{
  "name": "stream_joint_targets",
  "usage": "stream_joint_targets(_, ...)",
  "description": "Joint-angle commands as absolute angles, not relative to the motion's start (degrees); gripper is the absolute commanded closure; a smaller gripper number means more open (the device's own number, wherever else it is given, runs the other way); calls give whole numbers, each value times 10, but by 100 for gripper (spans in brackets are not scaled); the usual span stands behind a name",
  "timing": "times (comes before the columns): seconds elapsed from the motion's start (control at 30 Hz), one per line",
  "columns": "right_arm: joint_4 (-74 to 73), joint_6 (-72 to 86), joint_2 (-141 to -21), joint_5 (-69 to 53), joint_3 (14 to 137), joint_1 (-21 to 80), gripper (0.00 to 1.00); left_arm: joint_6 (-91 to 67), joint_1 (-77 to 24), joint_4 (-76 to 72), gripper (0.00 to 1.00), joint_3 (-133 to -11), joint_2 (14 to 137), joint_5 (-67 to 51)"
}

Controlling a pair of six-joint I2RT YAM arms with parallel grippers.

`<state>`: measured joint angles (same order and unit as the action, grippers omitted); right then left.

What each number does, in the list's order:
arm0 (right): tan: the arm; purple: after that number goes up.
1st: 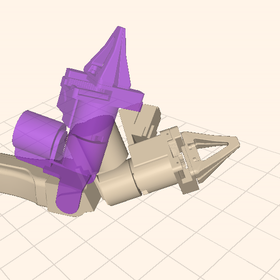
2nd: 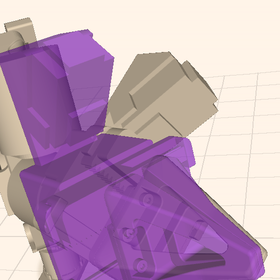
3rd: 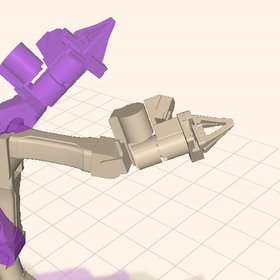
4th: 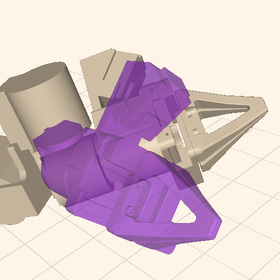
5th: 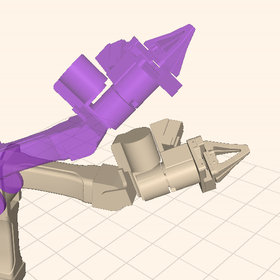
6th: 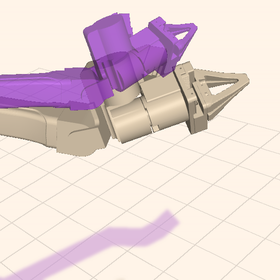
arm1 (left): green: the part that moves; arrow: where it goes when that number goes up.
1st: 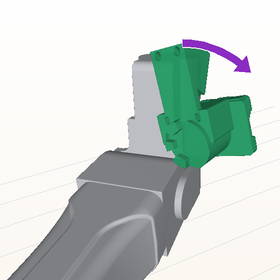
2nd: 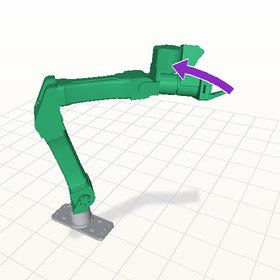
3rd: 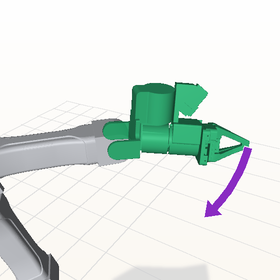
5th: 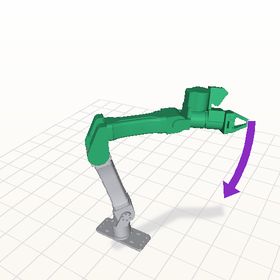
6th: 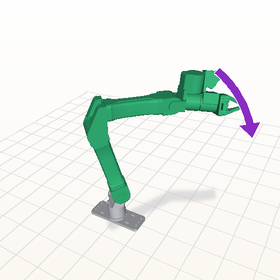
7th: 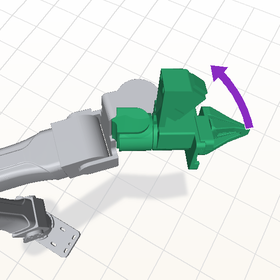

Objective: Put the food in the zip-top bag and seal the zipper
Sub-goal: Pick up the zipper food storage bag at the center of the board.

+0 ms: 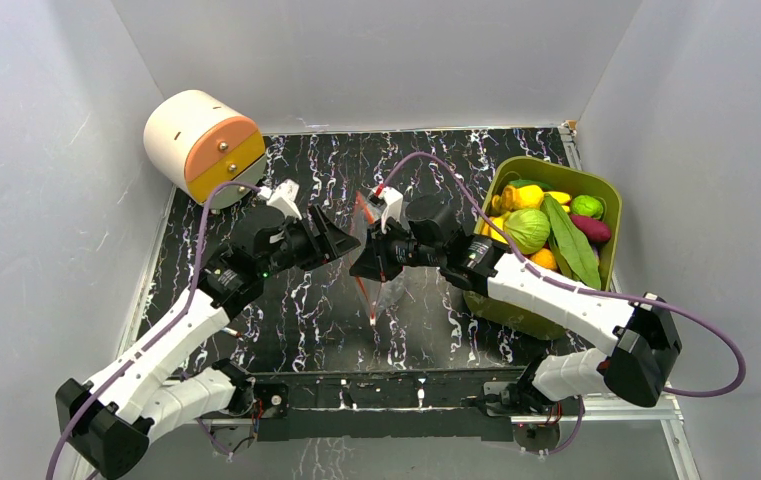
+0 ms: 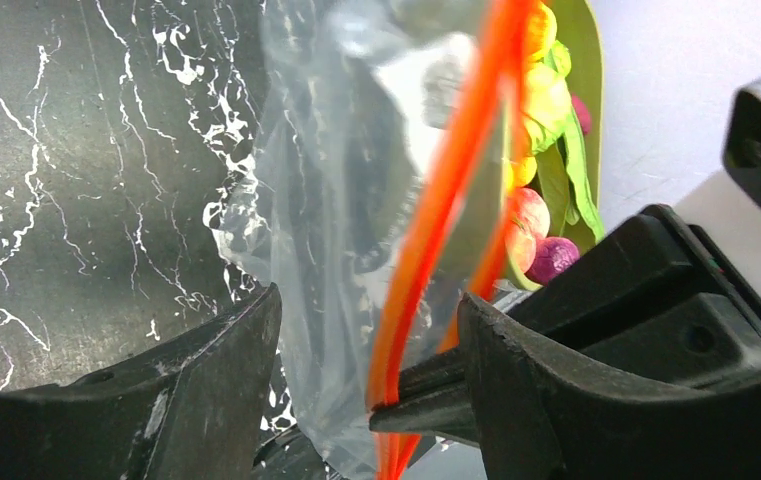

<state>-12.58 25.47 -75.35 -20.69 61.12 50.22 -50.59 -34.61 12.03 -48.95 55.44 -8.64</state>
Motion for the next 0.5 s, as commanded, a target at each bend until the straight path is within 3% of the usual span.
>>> stream_joint_targets(0.0,-86,256,-739,-199,611,505,100,-504,-347,122,36,-495,524,-102)
stream_joint_targets(0.23,-83,257,-740,-202,613,507,100,-486,-346,137,38,-498,534,-81)
stream_joint_targets(0.47,-82,255,-740,-202,611,509,100,-471,-347,152,50,-495,560,-70)
